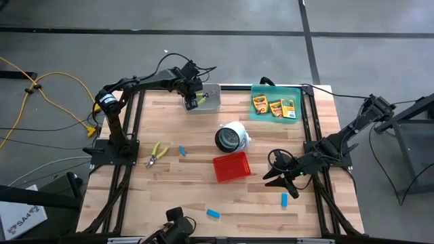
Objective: Pick & Place School Supplies
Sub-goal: Put the right green hole puncher into the gray bin, then put the green hole puncher into the gray bin
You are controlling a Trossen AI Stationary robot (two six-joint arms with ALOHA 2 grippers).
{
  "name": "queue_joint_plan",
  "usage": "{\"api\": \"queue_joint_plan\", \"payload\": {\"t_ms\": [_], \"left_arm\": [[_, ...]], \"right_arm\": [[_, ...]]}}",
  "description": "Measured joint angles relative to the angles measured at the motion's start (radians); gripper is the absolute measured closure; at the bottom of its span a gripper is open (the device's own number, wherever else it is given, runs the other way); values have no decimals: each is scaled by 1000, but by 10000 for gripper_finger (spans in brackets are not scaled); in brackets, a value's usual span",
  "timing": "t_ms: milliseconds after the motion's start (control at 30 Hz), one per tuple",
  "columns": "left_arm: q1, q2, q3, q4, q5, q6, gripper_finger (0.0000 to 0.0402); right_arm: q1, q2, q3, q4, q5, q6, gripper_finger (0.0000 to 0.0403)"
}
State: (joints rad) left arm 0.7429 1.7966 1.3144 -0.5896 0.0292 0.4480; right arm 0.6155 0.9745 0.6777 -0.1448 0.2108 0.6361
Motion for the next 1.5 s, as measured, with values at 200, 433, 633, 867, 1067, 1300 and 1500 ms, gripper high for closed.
{"api": "queue_joint_plan", "payload": {"t_ms": [200,433,633,867,1067,1300,1500], "left_arm": [[0,12,0,8,0,11,342],[1,82,0,23,-10,11,344],[1,100,-2,37,-51,-6,343],[7,97,-2,44,11,-3,320],[6,97,-2,46,18,1,299],[-7,62,-2,52,16,1,296],[-44,-28,-1,59,-48,-3,296]], "right_arm": [[0,0,0,0,0,0,280],[0,0,0,0,-4,8,280],[0,0,0,-1,-4,22,280],[0,0,0,-2,-4,22,280],[0,0,0,-2,-4,23,280],[0,0,0,-3,-4,23,280],[0,0,0,-3,-4,22,280]]}}
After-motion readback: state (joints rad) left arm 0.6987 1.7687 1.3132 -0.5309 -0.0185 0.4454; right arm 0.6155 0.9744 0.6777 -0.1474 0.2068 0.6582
